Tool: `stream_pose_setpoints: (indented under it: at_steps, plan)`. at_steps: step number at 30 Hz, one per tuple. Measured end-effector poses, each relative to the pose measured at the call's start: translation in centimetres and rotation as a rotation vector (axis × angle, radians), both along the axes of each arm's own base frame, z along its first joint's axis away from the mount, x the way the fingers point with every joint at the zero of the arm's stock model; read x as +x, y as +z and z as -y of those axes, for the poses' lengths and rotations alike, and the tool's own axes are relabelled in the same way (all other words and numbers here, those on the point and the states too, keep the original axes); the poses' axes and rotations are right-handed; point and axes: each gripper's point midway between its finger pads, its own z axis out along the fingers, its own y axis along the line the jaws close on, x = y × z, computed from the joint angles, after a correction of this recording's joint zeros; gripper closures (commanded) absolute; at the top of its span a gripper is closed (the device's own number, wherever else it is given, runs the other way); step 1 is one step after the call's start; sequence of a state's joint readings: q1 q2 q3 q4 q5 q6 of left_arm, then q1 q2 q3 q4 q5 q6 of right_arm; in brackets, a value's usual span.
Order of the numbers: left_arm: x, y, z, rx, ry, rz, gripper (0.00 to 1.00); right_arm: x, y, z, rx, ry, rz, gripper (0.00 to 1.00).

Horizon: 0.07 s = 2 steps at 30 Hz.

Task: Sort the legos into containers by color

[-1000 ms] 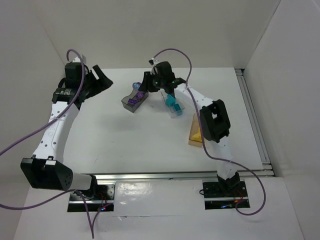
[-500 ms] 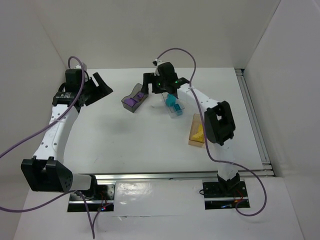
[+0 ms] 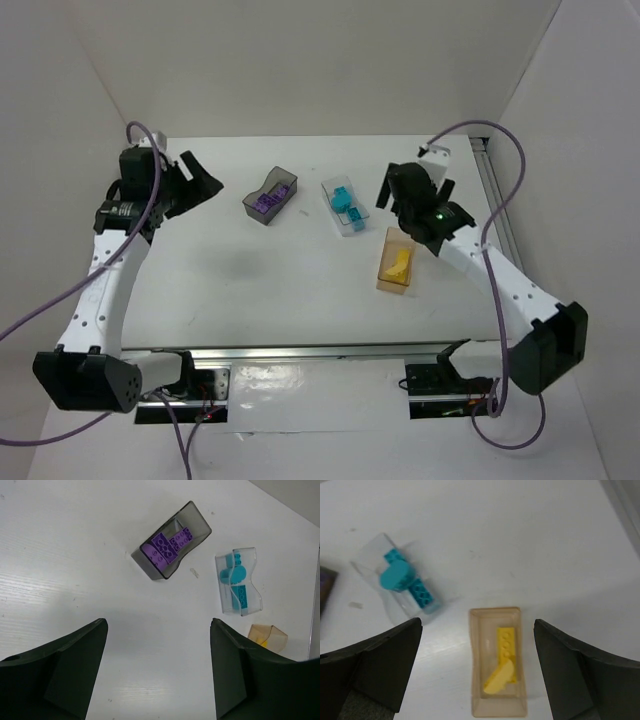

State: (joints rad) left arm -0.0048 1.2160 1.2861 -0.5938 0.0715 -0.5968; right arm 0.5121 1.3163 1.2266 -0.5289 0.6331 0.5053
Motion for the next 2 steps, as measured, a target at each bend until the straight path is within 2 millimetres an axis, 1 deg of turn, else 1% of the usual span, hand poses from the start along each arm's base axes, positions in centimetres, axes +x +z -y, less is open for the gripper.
stream_pose_setpoints:
  at_steps: [2]
  plan:
    - [-0.5,0.7,0.1,0.003,-0.009,0.026,0.13,-1.8,-1.1,2.0,-0.025,-0.053,-0.021,0.0]
